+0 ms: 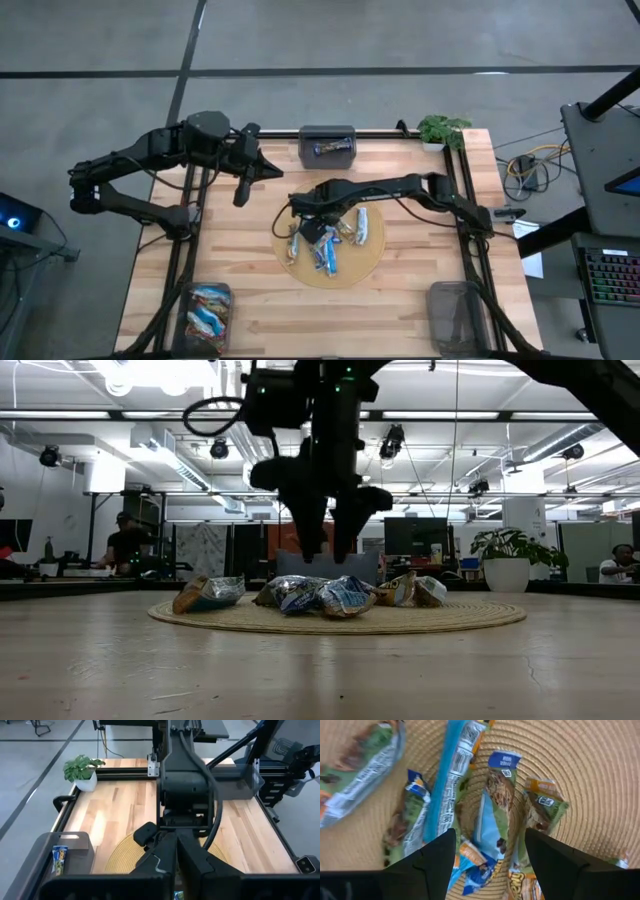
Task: Pick and place Granola Bars by type
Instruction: Put the blue granola bar into the top black bin
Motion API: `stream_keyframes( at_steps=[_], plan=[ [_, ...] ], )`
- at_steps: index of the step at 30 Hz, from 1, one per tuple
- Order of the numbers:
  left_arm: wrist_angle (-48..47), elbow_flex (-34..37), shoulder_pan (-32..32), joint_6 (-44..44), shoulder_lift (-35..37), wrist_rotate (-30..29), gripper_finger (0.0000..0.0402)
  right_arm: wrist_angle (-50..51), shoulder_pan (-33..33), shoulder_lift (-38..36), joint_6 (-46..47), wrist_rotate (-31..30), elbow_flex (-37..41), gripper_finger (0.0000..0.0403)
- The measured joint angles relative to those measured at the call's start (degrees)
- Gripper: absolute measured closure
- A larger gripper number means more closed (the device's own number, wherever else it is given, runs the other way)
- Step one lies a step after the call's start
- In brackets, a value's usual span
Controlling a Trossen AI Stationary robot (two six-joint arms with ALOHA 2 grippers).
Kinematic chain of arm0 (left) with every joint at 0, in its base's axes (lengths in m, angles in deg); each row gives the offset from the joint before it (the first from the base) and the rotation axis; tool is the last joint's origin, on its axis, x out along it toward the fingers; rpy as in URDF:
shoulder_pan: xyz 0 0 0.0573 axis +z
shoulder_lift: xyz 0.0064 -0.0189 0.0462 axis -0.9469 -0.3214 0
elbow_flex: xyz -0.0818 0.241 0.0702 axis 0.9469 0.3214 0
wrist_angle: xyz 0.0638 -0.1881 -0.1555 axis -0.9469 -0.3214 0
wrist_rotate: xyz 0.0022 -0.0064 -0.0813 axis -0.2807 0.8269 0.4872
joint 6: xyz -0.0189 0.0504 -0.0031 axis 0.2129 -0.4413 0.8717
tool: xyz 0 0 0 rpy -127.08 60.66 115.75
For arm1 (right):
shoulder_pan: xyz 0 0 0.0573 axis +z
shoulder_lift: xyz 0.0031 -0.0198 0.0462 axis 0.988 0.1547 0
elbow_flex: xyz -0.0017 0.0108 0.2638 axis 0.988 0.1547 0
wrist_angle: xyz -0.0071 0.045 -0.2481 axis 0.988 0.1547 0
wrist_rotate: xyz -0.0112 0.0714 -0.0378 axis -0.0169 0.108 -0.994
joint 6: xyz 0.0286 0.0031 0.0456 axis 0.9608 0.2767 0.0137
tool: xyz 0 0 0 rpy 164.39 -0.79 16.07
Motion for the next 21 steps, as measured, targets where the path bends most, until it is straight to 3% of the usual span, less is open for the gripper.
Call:
stream_keyframes(
  at_steps=[21],
  plan=[
    [0.06, 0.0, 0.0, -0.17, -0.1, 0.0, 0.0401, -5.21, -0.18, 0.02, -0.7, 1.88, 5.57, 0.0177]
  ],
)
